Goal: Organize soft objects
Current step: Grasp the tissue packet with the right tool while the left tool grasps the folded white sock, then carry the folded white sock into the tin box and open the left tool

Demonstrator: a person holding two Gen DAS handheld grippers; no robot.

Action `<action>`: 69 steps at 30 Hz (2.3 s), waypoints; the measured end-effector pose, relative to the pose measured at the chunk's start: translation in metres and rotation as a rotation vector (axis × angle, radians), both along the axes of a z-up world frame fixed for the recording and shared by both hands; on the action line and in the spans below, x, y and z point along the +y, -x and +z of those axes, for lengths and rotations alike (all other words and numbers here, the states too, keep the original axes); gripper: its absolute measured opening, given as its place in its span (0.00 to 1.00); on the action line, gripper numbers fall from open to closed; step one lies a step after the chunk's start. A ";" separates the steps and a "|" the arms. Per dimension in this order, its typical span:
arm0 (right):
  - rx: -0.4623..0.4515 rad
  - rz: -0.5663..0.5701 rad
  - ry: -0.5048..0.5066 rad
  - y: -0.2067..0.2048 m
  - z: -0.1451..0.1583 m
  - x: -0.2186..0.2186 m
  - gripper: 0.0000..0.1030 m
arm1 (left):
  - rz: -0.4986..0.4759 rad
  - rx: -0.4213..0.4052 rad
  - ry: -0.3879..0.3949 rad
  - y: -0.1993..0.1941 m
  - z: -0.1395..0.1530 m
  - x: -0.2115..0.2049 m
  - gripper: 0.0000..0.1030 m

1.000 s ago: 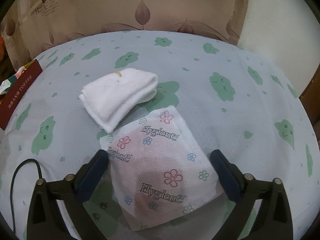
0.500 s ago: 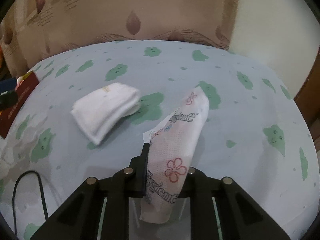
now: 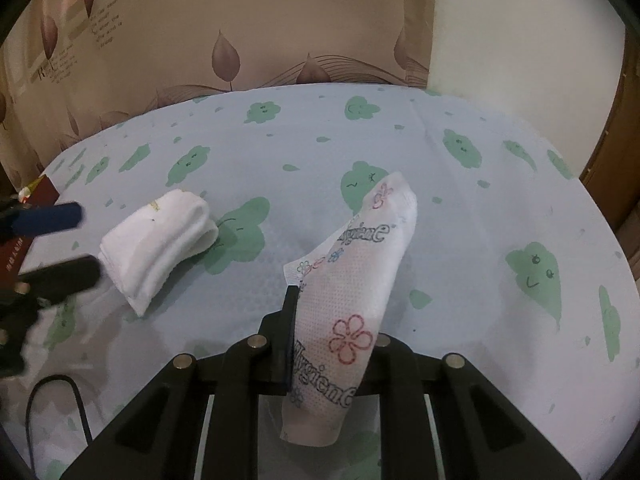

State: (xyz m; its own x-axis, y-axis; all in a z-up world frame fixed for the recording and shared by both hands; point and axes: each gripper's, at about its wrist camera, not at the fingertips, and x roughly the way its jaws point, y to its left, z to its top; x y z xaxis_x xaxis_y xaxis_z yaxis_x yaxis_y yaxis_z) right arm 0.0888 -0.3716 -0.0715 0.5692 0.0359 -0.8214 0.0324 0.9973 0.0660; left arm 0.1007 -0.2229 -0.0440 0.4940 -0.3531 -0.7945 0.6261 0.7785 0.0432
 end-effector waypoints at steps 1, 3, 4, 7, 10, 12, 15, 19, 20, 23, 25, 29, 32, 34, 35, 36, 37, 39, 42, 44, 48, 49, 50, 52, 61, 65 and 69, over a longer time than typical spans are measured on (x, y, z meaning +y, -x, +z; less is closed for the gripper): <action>0.000 0.000 0.001 0.000 0.000 0.000 0.15 | -0.005 0.009 -0.004 -0.002 -0.004 -0.006 0.57; 0.000 0.002 0.007 0.000 0.000 0.001 0.15 | -0.029 0.005 -0.015 -0.003 -0.006 -0.014 0.58; 0.000 0.002 0.009 0.000 0.000 0.000 0.15 | -0.045 -0.001 -0.025 -0.004 -0.008 -0.019 0.58; 0.001 0.002 0.007 0.000 0.000 0.001 0.16 | -0.071 -0.008 -0.074 -0.012 -0.020 -0.037 0.58; 0.001 0.001 0.008 0.001 0.000 0.001 0.16 | -0.039 -0.015 -0.114 -0.024 -0.035 -0.044 0.58; 0.001 0.003 0.013 0.001 0.000 0.001 0.16 | -0.010 -0.033 -0.134 -0.029 -0.042 -0.044 0.63; 0.002 0.003 0.010 0.000 0.000 0.001 0.16 | 0.012 -0.059 -0.120 -0.032 -0.046 -0.039 0.63; 0.002 0.004 0.016 0.000 0.000 0.001 0.16 | 0.028 -0.067 -0.093 -0.033 -0.047 -0.033 0.32; 0.002 0.004 0.016 0.000 0.000 0.001 0.16 | 0.035 -0.078 -0.096 -0.033 -0.046 -0.032 0.22; 0.002 0.004 0.018 0.000 0.000 0.002 0.16 | 0.062 -0.110 -0.126 -0.034 -0.044 -0.030 0.17; 0.002 0.004 0.020 0.000 -0.001 0.001 0.16 | 0.072 -0.107 -0.104 -0.035 -0.041 -0.024 0.16; 0.003 0.004 0.026 0.000 0.000 0.003 0.16 | 0.088 -0.102 -0.090 -0.034 -0.034 -0.016 0.16; 0.004 0.004 0.034 0.000 -0.001 0.004 0.16 | 0.088 -0.114 -0.099 -0.027 -0.027 -0.012 0.16; 0.004 0.004 0.038 0.000 -0.001 0.004 0.16 | 0.090 -0.119 -0.105 -0.022 -0.022 -0.008 0.16; 0.004 0.003 0.040 0.000 0.000 0.005 0.16 | 0.093 -0.119 -0.106 -0.018 -0.019 -0.003 0.16; 0.004 0.003 0.042 0.000 -0.001 0.005 0.16 | 0.099 -0.120 -0.107 -0.015 -0.016 0.002 0.16; 0.004 0.003 0.046 0.000 -0.001 0.005 0.16 | 0.104 -0.122 -0.107 -0.012 -0.012 0.007 0.16; 0.004 0.004 0.049 0.000 0.000 0.006 0.16 | 0.110 -0.127 -0.104 -0.004 -0.005 0.021 0.16; 0.004 0.004 0.054 0.000 -0.001 0.007 0.16 | 0.138 -0.128 -0.109 0.005 0.007 0.047 0.16; 0.005 0.004 0.059 0.000 0.000 0.007 0.16 | 0.168 -0.128 -0.107 0.008 0.015 0.065 0.16; 0.005 0.004 0.068 0.001 0.000 0.008 0.16 | 0.228 -0.127 -0.091 0.014 0.032 0.101 0.16; 0.005 0.004 0.069 0.000 0.000 0.008 0.16 | 0.247 -0.132 -0.089 0.016 0.036 0.112 0.16; 0.005 0.003 0.069 0.001 0.000 0.008 0.16 | 0.260 -0.135 -0.088 0.018 0.038 0.119 0.16; 0.005 0.003 0.067 0.001 0.000 0.007 0.16 | 0.293 -0.135 -0.094 0.019 0.042 0.136 0.16; 0.005 0.004 0.078 0.001 0.000 0.010 0.16 | 0.424 -0.142 -0.071 0.019 0.058 0.213 0.16; 0.005 0.004 0.086 0.001 -0.001 0.011 0.16 | 0.475 -0.158 -0.060 0.020 0.067 0.243 0.16; 0.005 0.004 0.093 0.001 -0.001 0.011 0.16 | 0.535 -0.159 -0.045 0.018 0.073 0.274 0.16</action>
